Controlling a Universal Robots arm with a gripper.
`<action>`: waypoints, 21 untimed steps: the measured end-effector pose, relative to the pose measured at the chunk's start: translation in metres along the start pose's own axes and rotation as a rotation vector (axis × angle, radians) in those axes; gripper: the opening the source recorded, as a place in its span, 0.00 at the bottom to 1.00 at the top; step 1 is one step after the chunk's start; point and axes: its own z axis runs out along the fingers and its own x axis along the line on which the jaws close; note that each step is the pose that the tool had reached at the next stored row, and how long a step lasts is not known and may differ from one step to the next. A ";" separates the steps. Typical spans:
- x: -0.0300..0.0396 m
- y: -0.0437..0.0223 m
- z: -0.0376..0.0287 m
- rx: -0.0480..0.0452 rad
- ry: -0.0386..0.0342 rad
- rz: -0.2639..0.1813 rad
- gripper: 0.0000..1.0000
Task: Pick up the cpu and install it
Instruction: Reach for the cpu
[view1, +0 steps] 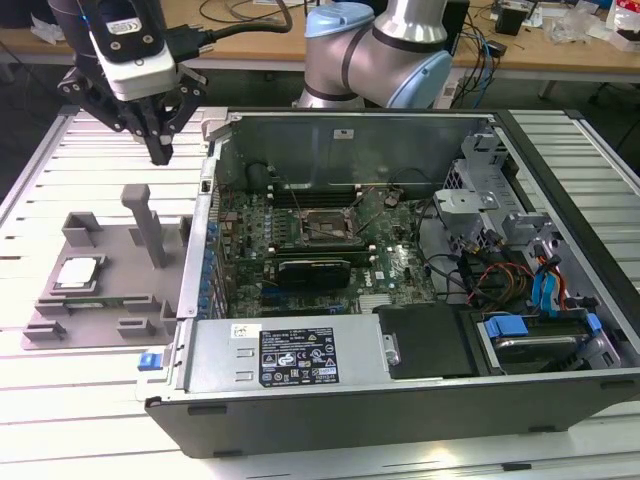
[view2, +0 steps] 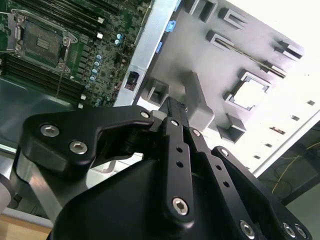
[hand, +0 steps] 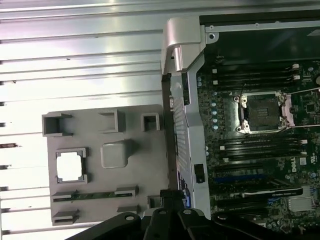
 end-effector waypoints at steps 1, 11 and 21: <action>0.0012 -0.0001 0.0000 0.0000 0.0000 0.000 0.11; 0.0191 -0.0015 0.0017 0.0000 0.0001 0.000 0.11; 0.0394 -0.0031 0.0031 -0.0007 0.0000 0.000 0.11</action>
